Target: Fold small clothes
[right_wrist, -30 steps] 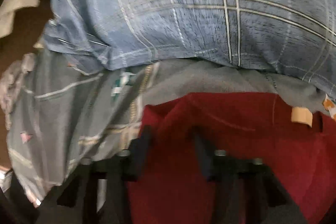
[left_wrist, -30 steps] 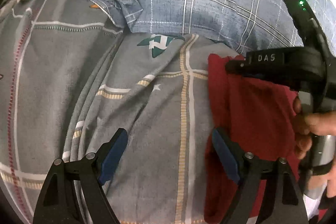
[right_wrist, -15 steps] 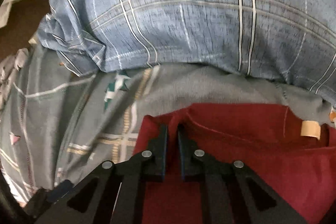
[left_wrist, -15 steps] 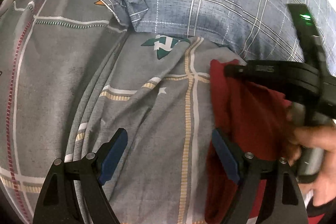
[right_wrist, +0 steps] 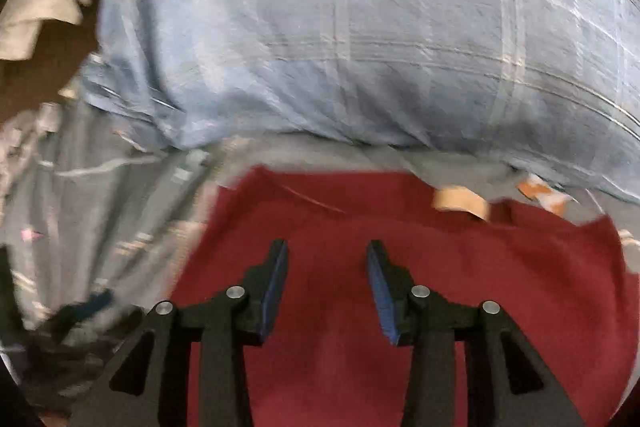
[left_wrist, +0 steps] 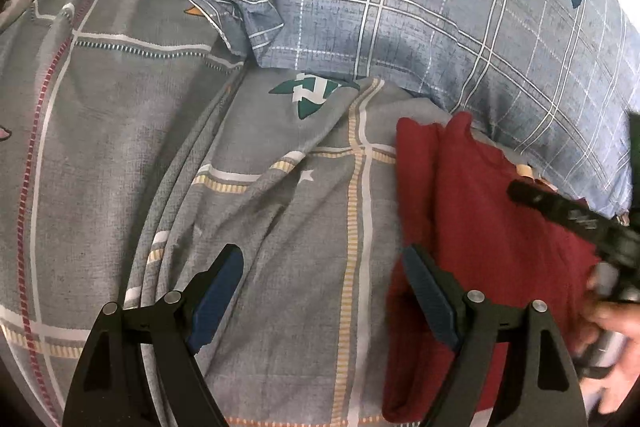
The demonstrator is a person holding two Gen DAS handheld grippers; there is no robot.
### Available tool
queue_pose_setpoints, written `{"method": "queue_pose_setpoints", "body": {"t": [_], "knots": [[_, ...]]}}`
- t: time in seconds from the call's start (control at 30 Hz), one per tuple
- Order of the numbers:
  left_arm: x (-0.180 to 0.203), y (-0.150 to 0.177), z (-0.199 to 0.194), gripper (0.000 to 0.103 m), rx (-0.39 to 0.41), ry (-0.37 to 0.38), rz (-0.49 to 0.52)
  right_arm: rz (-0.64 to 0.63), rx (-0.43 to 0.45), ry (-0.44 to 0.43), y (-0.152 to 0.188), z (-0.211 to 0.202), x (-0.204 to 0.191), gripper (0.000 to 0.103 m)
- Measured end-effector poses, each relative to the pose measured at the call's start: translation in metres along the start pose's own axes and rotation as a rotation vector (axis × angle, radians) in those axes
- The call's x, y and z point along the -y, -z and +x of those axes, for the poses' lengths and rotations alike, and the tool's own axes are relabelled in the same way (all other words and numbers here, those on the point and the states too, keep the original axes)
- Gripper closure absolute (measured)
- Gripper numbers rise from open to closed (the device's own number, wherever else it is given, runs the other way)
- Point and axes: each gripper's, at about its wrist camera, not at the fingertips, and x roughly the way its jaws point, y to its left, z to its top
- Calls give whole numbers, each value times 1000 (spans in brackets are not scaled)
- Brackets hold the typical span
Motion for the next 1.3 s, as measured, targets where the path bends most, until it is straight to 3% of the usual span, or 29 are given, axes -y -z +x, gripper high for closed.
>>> {"method": "queue_pose_setpoints", "body": {"t": [0.17, 0.37, 0.47, 0.53, 0.7, 0.87, 0.93, 1.0, 1.03, 1.13, 1.3], "knots": [[1, 2, 1, 20, -4, -1, 4, 11, -11, 10, -5, 19, 6, 60], [2, 1, -2, 20, -2, 27, 4, 51, 31, -44, 5, -11, 19, 61], [3, 2, -3, 20, -3, 34, 13, 44, 17, -58, 13, 0, 24, 60], [3, 4, -4, 20, -3, 30, 18, 31, 8, -74, 12, 0, 22, 53], [-1, 2, -4, 20, -6, 38, 3, 89, 11, -119, 8, -20, 17, 50], [-3, 2, -6, 20, -6, 51, -1, 98, 99, -34, 18, -41, 22, 50], [-2, 2, -6, 20, -4, 55, -1, 113, 66, 13, 19, -30, 29, 49], [-1, 3, -7, 20, -3, 55, 1, 137, -8, 5, 20, -8, 36, 46], [-1, 3, -6, 20, -5, 54, 0, 145, 0, -16, 20, -1, 38, 41], [-2, 3, -6, 20, -10, 52, -6, 109, -20, 10, 15, -2, 27, 39], [-2, 2, -5, 20, -14, 59, -12, 61, 6, -63, 15, -17, 3, 32]]}}
